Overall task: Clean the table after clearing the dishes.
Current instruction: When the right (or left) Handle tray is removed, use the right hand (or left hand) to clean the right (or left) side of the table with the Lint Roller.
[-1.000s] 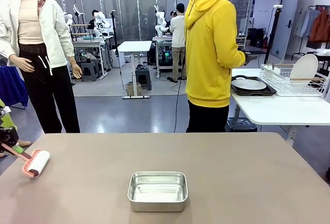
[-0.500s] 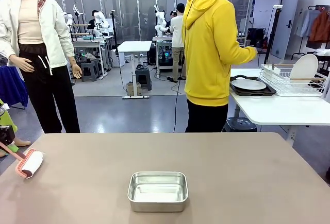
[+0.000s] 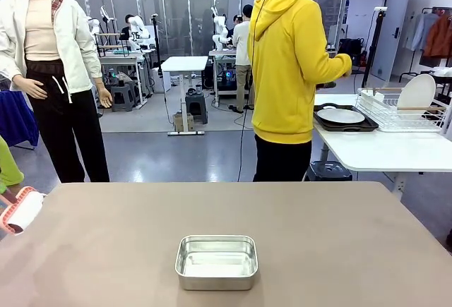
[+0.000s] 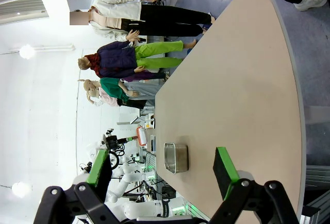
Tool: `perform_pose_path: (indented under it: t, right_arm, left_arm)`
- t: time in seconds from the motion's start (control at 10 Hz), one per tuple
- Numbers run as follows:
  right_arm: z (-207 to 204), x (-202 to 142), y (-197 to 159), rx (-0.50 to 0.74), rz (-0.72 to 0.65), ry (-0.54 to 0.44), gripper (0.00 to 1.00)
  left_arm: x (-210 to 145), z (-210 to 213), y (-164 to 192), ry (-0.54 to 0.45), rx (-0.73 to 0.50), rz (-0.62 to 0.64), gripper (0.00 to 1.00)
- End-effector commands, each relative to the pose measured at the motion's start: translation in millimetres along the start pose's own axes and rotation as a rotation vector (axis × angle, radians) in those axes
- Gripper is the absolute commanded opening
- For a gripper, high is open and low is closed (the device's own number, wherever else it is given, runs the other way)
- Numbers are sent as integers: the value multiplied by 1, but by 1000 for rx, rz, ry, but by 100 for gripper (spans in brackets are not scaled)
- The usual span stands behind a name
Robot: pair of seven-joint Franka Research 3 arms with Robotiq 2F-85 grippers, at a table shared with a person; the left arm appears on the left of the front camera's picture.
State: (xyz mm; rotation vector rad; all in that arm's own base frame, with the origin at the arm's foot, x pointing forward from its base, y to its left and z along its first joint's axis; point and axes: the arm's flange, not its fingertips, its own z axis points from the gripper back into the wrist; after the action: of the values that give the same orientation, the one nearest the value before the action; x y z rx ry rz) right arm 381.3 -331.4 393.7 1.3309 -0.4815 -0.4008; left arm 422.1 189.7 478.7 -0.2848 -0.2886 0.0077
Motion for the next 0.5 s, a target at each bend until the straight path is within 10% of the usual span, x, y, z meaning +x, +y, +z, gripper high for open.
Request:
perform_pose_path:
  t: [0.0,0.4]
  right_arm:
    - [0,-1,3,1,6,-2,100]
    - [0,-1,3,1,6,-2,100]
  left_arm:
    - [-14,-1,-16,-35,12,31,22]
    - [0,0,0,0,0,0,22]
